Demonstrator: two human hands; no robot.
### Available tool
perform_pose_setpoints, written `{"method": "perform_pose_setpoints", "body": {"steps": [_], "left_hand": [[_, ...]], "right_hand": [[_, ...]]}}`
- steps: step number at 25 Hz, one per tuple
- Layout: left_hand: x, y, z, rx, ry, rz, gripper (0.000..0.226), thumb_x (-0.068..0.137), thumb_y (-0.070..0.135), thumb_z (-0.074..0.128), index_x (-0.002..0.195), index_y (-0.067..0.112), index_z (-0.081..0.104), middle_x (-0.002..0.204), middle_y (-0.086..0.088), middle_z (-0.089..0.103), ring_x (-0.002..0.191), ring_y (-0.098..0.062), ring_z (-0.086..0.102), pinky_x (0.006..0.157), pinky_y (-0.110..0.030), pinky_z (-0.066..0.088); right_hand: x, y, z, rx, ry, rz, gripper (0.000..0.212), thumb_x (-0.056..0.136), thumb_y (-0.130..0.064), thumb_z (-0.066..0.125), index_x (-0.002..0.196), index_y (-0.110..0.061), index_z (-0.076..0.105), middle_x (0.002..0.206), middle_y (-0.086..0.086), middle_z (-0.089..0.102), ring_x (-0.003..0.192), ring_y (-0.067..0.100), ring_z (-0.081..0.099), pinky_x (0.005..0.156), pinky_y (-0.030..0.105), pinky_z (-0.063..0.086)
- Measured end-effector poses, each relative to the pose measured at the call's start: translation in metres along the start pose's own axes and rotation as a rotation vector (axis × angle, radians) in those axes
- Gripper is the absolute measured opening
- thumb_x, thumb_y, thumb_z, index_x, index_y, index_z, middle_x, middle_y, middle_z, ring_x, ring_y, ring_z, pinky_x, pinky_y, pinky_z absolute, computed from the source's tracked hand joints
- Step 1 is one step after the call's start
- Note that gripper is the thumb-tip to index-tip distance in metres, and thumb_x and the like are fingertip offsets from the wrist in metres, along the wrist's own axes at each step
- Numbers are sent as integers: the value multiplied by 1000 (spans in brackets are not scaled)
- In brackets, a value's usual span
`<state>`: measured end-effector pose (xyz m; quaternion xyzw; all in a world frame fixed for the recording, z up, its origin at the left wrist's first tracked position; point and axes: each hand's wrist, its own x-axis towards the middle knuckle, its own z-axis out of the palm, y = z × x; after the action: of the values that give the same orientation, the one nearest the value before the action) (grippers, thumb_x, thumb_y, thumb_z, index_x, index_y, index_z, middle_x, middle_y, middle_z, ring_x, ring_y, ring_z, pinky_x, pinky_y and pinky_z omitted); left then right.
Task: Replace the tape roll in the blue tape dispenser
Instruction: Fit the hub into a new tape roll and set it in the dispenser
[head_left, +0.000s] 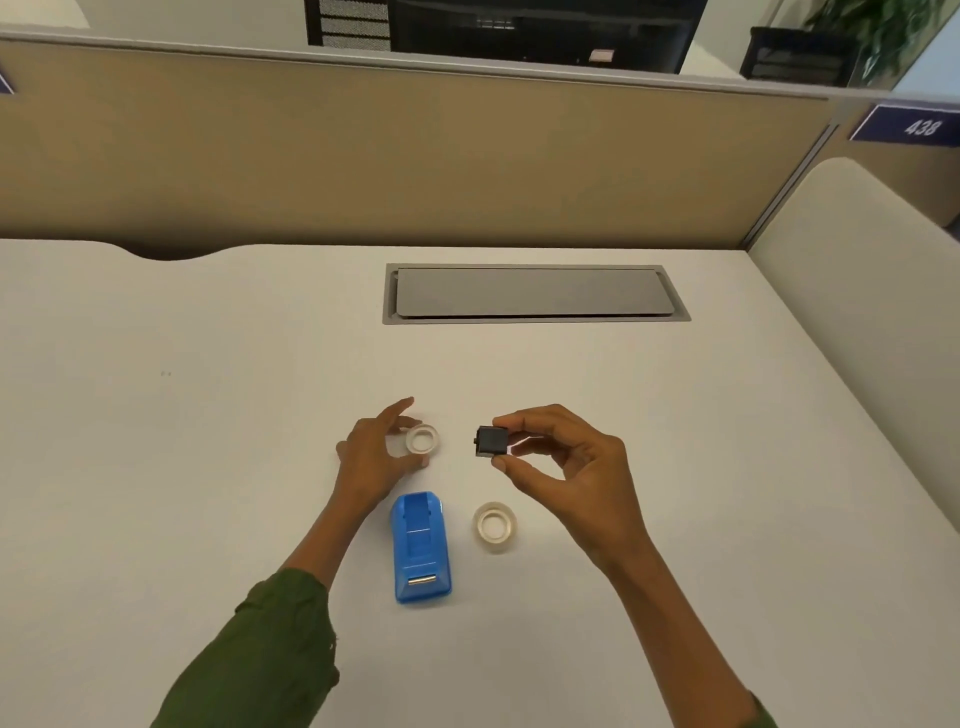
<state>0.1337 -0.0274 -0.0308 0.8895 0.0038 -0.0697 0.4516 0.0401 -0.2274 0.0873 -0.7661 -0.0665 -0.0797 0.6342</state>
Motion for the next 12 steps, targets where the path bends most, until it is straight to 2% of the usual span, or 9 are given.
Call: {"method": "perform_pose_setpoints", "body": {"steps": [2, 4, 6, 8, 10, 12], "left_hand": [[-8, 5, -4, 39, -64, -2, 68, 71, 21, 77, 130, 26, 45, 121, 0, 62, 116, -22, 49, 102, -46, 30], [-21, 18, -13, 29, -34, 37, 56, 76, 15, 72, 127, 22, 49, 127, 0, 57, 119, -22, 49, 102, -41, 37], [-42, 38, -26, -118, 70, 144, 38, 81, 5, 63, 115, 21, 60, 124, 3, 59, 113, -18, 56, 89, -27, 47], [-70, 59, -40, -298, 47, 244, 37, 82, 0, 58, 108, 25, 64, 118, 8, 62, 105, -10, 61, 80, -15, 49], [-98, 74, -46, -410, -29, 284, 36, 81, 4, 62, 110, 26, 64, 115, 10, 64, 103, -10, 63, 81, -14, 50], [-118, 83, -48, -476, -38, 260, 35, 78, 15, 70, 111, 25, 64, 112, 8, 66, 101, -12, 64, 83, -17, 52]], "right_hand": [[1, 2, 1, 3, -2, 13, 28, 74, -1, 75, 99, -12, 71, 97, 0, 71, 86, 18, 68, 80, 25, 56], [1, 2, 4, 4, -14, 8, 29, 74, 1, 74, 101, -10, 71, 100, 2, 69, 86, 17, 68, 79, 23, 55], [1, 0, 7, 0, -30, 4, 29, 74, 1, 74, 102, -9, 70, 101, 2, 69, 86, 15, 68, 79, 21, 55], [-1, -4, 12, -7, -45, 5, 29, 75, 0, 74, 102, -9, 70, 100, 2, 70, 84, 13, 67, 79, 20, 54], [-3, -7, 16, -23, -66, 0, 28, 76, -2, 74, 103, -10, 70, 98, 2, 70, 85, 11, 67, 80, 19, 53], [-7, -10, 19, -17, -84, -7, 28, 76, -4, 73, 103, -11, 69, 97, 1, 70, 86, 12, 67, 81, 19, 53]]}}
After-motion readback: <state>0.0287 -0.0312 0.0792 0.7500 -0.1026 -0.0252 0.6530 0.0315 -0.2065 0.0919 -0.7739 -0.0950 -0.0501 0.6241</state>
